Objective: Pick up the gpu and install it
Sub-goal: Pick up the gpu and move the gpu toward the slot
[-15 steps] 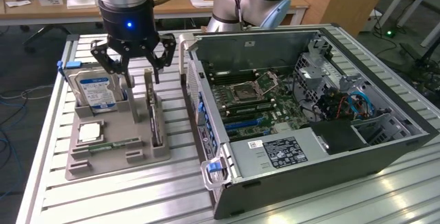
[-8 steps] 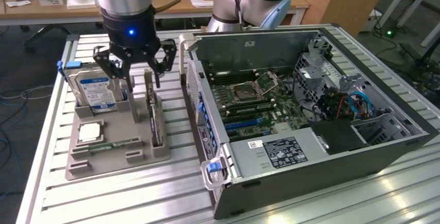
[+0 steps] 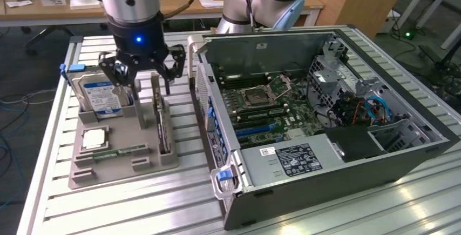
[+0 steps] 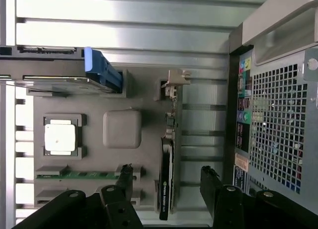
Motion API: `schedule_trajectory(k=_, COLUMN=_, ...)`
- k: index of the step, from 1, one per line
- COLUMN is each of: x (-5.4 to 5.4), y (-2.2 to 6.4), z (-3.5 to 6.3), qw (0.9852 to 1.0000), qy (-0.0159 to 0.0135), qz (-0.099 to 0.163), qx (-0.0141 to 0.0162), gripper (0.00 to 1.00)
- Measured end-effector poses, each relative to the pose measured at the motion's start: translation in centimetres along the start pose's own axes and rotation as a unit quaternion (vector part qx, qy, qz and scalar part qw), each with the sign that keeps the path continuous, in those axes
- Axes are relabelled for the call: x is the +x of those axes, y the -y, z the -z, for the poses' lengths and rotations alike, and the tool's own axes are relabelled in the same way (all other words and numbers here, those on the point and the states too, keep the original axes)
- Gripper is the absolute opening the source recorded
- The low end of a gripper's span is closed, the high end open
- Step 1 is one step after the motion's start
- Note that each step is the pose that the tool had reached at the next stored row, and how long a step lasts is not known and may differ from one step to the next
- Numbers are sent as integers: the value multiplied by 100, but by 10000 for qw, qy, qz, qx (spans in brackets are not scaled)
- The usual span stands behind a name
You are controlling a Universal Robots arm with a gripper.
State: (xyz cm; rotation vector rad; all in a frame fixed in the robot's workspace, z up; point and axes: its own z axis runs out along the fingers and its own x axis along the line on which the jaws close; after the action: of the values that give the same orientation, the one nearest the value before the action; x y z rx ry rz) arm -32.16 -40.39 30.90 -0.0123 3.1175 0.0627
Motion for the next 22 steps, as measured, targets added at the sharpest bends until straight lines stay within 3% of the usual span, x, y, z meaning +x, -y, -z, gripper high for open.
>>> schedule_trajectory(k=22, x=-18, y=37, z=-361, qw=10000, qy=0, qz=0, qx=0, gripper=66)
